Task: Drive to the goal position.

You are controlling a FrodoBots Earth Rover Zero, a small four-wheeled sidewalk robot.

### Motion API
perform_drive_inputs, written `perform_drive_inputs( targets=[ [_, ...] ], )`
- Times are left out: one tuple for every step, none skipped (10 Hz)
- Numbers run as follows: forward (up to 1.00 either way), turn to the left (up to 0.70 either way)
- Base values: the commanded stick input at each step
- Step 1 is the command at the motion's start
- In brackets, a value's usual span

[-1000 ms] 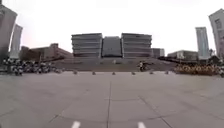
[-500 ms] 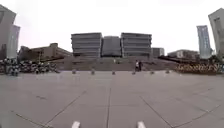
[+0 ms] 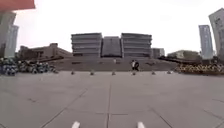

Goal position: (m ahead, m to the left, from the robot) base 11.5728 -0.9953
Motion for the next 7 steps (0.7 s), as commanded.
perform_drive_inputs(
  targets=[
    [0.60,0.00],
    [0.60,0.00],
    [0.60,0.00],
    [0.60,0.00],
    [0.60,0.00],
    [0.60,0.00],
    [0.60,0.00]
  ],
)
